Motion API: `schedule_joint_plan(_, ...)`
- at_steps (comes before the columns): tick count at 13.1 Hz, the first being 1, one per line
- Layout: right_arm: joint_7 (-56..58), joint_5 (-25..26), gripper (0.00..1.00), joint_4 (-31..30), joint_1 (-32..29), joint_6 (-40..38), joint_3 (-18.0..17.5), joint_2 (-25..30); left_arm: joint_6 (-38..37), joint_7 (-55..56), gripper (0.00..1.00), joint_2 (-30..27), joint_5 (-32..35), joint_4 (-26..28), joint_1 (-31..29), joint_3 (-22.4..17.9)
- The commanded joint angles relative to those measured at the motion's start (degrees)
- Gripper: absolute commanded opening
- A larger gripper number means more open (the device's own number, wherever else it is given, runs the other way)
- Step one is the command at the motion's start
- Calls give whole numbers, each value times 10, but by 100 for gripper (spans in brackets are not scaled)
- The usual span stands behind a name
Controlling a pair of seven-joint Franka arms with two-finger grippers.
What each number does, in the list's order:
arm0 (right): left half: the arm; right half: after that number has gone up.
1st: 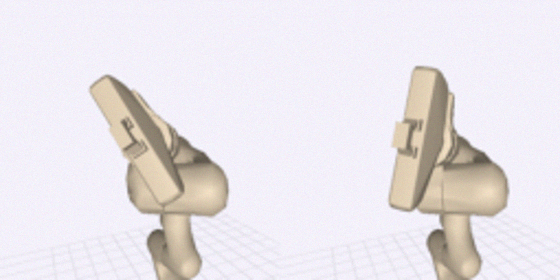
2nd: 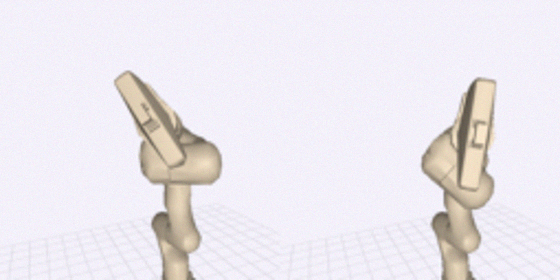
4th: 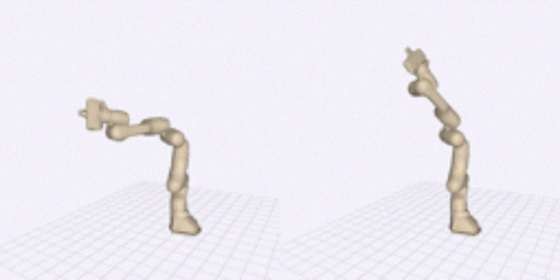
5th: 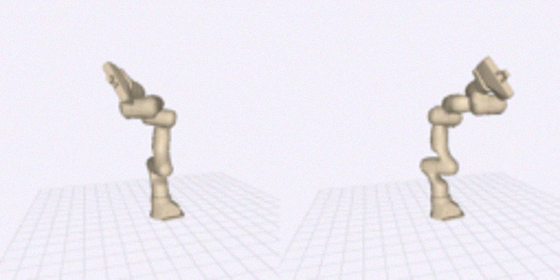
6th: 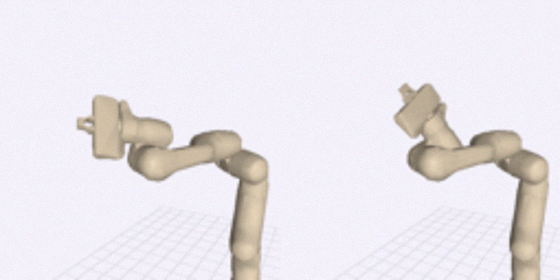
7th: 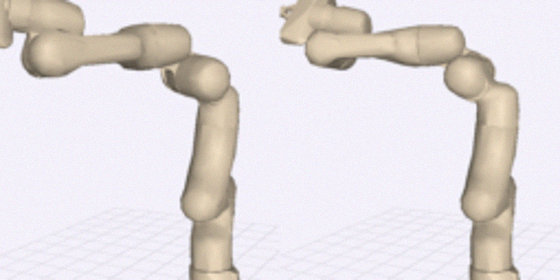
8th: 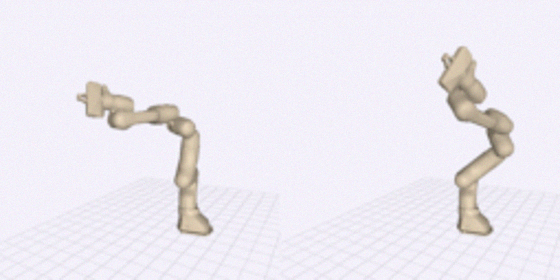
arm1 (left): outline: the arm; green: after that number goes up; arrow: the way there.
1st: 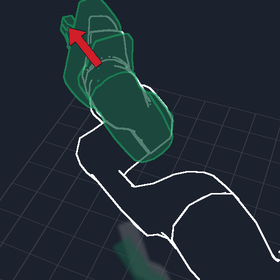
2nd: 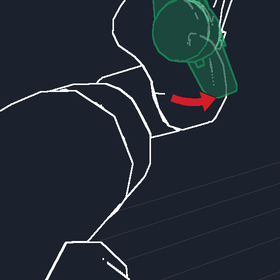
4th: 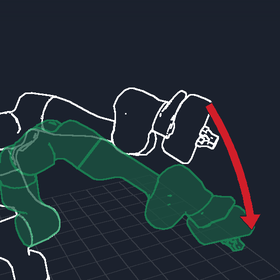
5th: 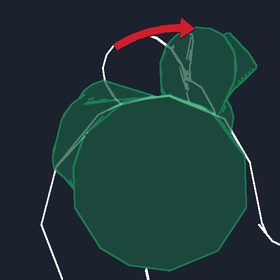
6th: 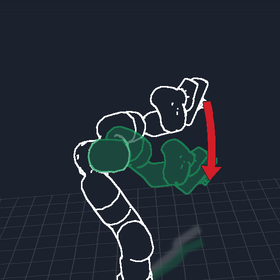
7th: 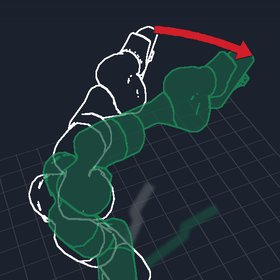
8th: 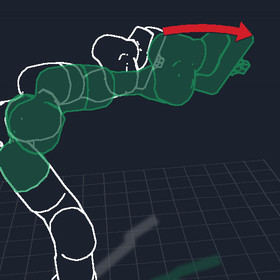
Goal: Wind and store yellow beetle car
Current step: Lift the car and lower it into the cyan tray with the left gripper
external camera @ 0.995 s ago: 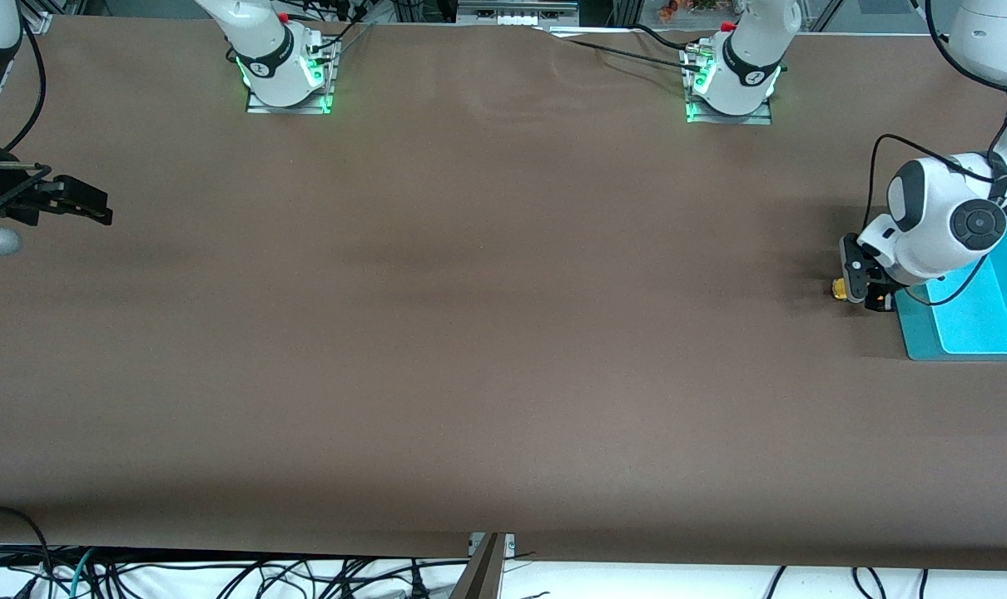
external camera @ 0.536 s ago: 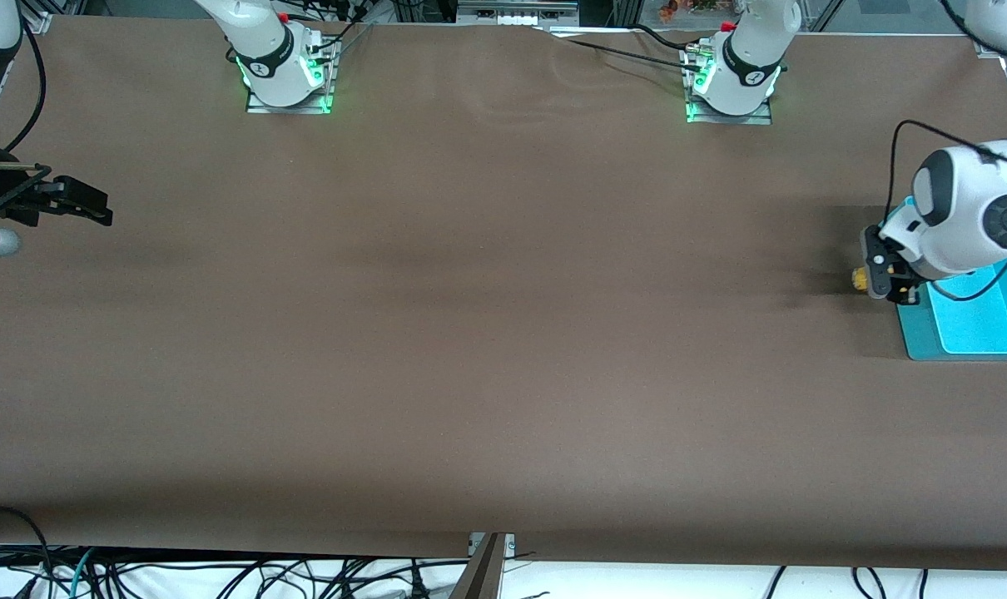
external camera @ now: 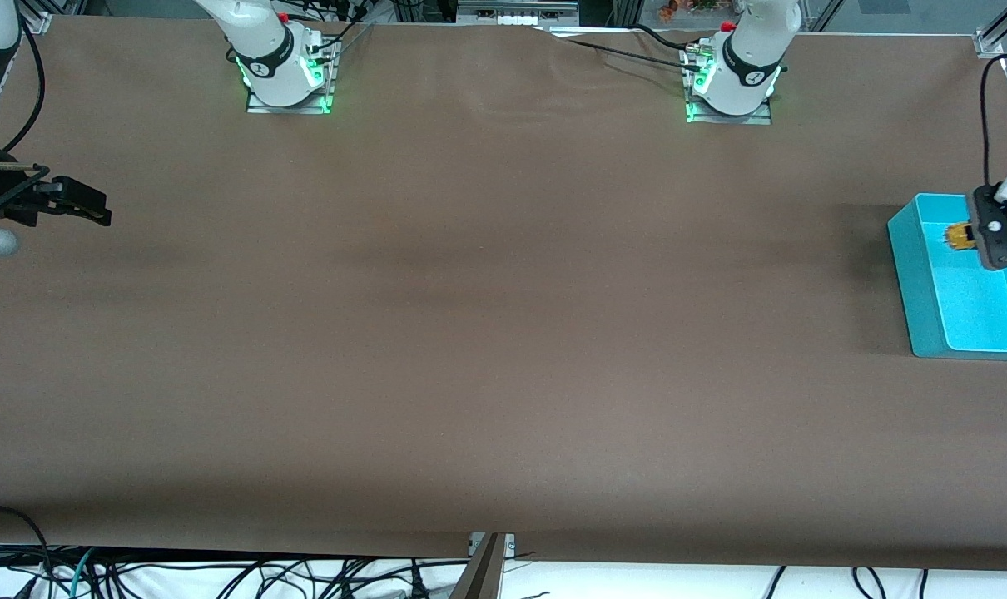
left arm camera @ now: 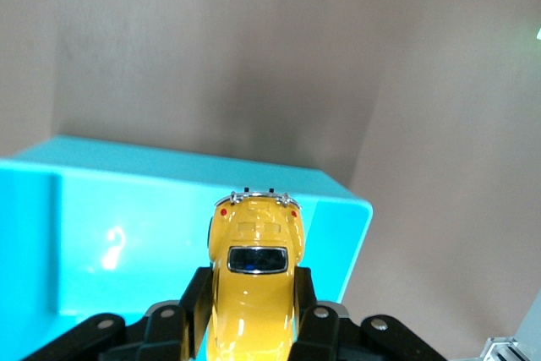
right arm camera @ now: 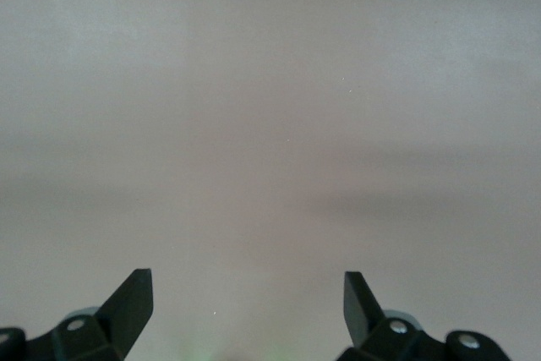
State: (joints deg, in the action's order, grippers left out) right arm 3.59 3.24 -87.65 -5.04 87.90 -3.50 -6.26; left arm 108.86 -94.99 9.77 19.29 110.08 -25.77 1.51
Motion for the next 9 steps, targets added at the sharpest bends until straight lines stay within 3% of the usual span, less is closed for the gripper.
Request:
schedule_joint_plan(1, 10, 0, 100, 12, 1, -4, 2, -4, -12, -22, 11, 39, -6, -34, -27, 5)
schedule_joint_plan(2, 10, 1, 100, 12, 3, -4, 2, -4, -7, -23, 12, 63, -2, -41, -44, 5)
schedule_joint_plan(5, 10, 0, 100, 12, 3, -3, 2, -4, 111, -77, 14, 136, 1, -40, -98, 5)
schedule_joint_plan(9, 10, 0, 100, 12, 1, -1, 3, -4, 214, -99, 20, 199, 3, -37, -115, 5)
